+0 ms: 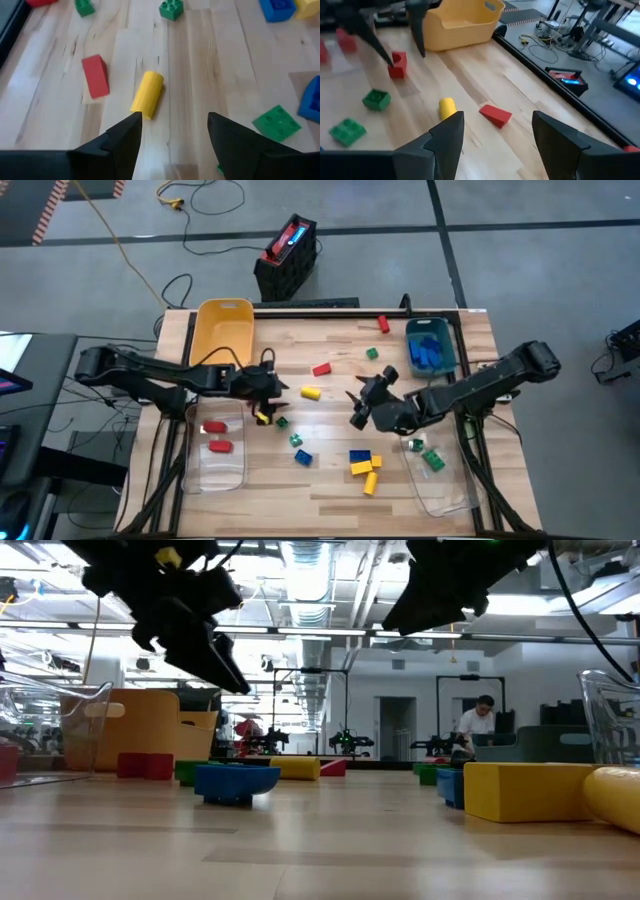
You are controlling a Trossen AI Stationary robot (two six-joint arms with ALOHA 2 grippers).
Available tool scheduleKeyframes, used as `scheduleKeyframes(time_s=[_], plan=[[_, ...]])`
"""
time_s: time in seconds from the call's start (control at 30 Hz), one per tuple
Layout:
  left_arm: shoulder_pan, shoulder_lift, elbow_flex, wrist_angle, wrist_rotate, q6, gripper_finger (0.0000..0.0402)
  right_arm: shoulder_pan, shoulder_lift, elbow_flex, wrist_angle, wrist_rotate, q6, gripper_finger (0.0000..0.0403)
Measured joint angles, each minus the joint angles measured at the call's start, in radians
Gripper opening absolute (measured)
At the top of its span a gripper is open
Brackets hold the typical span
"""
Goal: Sort blocks
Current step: Put the yellow wooden block into the yellow bin
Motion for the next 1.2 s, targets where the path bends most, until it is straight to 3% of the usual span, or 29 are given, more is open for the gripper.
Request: scheduleKeyframes(time_s=[0.37, 0.47, 0.67, 0.93, 1.2], plan=[[0.108, 0.154, 0.043, 0.118, 0.067, 0.165, 0.0222, -0.057, -0.002, -0.019, 0.009, -0.06, -0.128, 0.0249], [0.136, 0.171, 0.045, 0.132, 0.099, 0.199, 0.0222, -0.057, -0.002, -0.102, 0.136, -0.067, -0.126, 0.0249], [0.175, 0.237, 0.119, 0.13, 0.257, 0.21, 0.0222, -0.059, -0.005, -0.231, 0.39, -0.112, -0.149, 0.0249], [0.179, 0.452, 0.275, 0.077, 0.296, 0.247, 0.0222, -0.095, -0.074, -0.232, 0.363, -0.112, -0.269, 0.0249], [0.24, 0.554, 0.312, 0.103, 0.355, 0.256, 0.0222, -0.119, -0.162, -0.278, 0.349, -0.115, -0.309, 0.0249]])
